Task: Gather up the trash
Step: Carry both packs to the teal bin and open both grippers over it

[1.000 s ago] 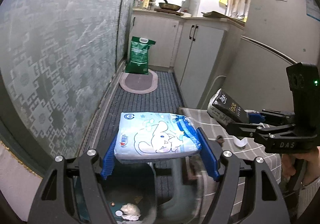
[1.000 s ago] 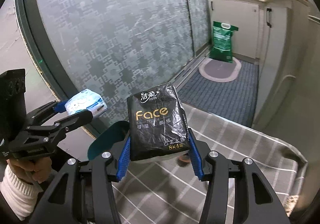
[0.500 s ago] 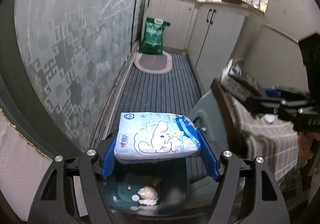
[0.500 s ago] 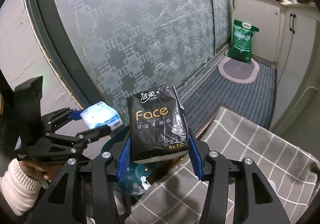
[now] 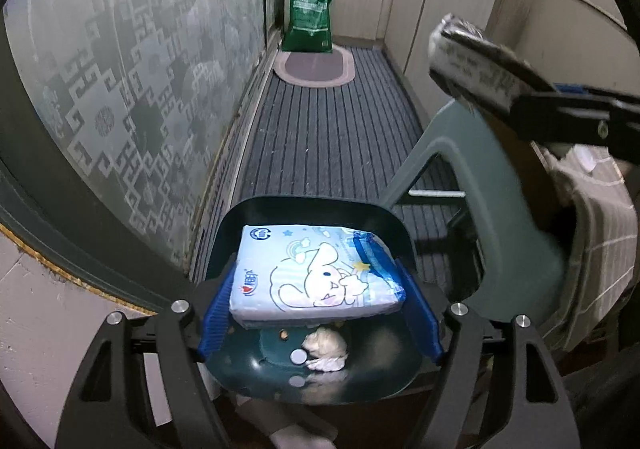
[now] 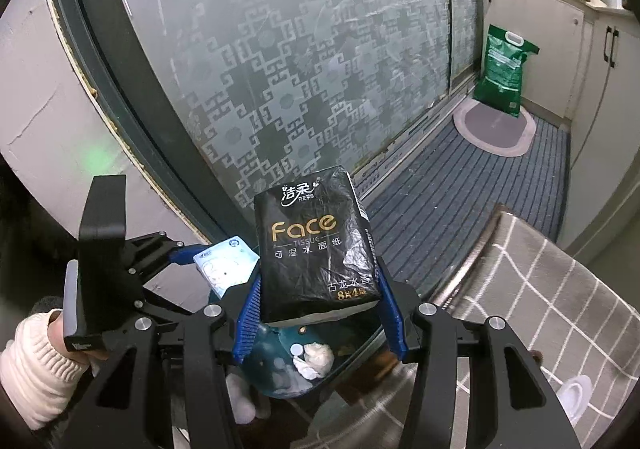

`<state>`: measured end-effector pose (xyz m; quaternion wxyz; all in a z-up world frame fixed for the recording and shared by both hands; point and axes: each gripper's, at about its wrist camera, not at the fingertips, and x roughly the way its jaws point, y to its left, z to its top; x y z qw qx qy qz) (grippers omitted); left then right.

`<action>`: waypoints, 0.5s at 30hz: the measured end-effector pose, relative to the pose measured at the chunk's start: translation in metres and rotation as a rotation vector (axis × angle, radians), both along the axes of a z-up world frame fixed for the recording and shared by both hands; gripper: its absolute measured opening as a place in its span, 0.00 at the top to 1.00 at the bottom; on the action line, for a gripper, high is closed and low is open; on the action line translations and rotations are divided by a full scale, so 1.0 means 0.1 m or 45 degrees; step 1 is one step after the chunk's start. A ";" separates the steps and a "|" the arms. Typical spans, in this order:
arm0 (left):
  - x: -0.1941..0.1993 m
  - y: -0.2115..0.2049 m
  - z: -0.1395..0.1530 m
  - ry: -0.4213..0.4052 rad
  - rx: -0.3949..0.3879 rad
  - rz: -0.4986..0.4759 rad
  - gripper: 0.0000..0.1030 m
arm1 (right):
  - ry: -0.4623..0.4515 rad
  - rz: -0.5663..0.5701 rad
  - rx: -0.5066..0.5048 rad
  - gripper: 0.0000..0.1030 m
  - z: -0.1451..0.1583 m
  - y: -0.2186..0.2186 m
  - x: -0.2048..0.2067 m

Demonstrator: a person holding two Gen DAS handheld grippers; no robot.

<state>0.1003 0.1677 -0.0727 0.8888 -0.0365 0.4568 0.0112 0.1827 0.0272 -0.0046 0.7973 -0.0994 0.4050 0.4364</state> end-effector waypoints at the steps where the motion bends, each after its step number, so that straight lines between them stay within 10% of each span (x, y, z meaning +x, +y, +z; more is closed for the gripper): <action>1: -0.01 0.01 -0.01 0.002 0.005 -0.003 0.20 | 0.003 0.000 -0.007 0.49 -0.01 0.02 0.00; 15: -0.17 0.26 0.27 -0.113 -0.032 0.069 0.29 | 0.057 0.037 -0.143 0.50 -0.34 0.52 -0.05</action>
